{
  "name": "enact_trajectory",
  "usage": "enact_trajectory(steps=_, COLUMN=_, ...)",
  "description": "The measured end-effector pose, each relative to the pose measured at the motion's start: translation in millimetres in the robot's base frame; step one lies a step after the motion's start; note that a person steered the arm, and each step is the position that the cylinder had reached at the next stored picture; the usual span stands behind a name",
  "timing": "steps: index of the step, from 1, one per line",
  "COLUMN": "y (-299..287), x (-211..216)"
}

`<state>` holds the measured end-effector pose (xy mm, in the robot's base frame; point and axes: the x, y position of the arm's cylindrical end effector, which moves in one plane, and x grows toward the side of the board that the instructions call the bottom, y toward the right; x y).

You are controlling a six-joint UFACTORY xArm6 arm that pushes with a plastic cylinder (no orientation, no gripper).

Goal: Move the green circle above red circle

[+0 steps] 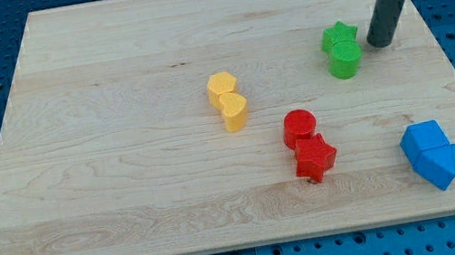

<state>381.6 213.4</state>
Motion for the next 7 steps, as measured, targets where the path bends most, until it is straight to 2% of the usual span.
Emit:
enact_trajectory(steps=3, y=-46, x=8)
enact_trajectory(steps=7, y=-46, x=53)
